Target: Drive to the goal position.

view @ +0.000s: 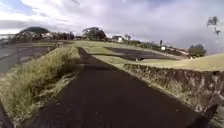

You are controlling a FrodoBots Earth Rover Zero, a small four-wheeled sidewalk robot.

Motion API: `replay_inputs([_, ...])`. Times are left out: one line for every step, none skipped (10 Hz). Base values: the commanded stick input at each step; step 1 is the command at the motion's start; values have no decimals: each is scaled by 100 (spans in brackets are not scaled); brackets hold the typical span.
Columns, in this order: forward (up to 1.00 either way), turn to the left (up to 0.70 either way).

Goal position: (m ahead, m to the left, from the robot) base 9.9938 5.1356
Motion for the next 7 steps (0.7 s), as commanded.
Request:
replay_inputs([50, 0])
replay_inputs([50, 0])
replay_inputs([50, 0])
replay_inputs([50, 0])
replay_inputs([50, 0])
replay_inputs([50, 0])
replay_inputs([50, 0])
